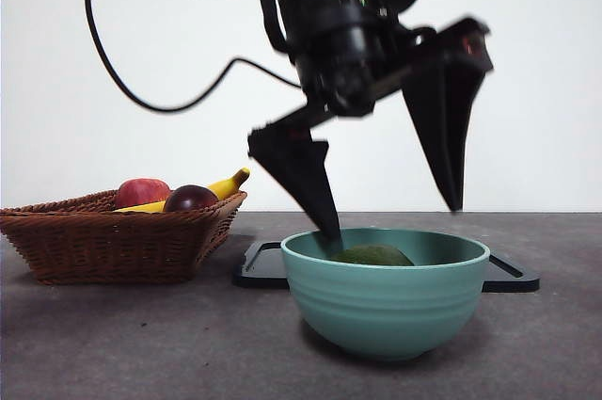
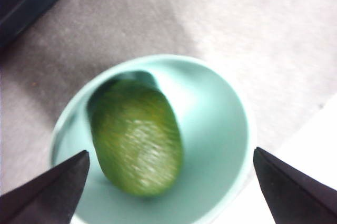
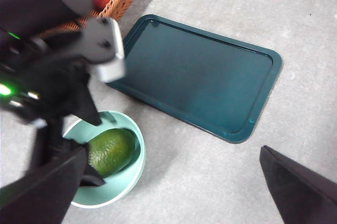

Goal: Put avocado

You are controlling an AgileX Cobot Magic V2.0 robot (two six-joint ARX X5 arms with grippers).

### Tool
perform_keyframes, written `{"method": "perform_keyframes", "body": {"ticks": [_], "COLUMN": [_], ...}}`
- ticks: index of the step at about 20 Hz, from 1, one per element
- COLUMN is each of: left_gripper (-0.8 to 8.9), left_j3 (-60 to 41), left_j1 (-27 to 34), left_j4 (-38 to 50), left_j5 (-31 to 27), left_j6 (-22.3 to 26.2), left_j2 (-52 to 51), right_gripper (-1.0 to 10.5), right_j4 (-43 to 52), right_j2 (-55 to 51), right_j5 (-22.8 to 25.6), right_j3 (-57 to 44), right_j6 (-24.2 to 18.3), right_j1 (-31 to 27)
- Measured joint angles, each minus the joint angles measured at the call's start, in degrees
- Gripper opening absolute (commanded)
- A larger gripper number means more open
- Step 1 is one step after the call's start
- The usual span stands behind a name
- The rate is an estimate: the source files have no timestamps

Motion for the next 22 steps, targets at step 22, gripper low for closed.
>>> {"method": "perform_keyframes", "body": {"ticks": [22], "left_gripper": [4.99], "left_j3": [-5.6], "left_j1": [5.3], "left_j4": [-8.5], "left_j5": [-13.0], "left_j6": [11.6], "left_j2": [-47.8], "right_gripper": [5.9], "right_j4": [0.0], "right_j2": [0.0], "right_j5": [0.0], "right_j3": [0.0], "right_j6": [0.0], "right_j1": [0.0]}}
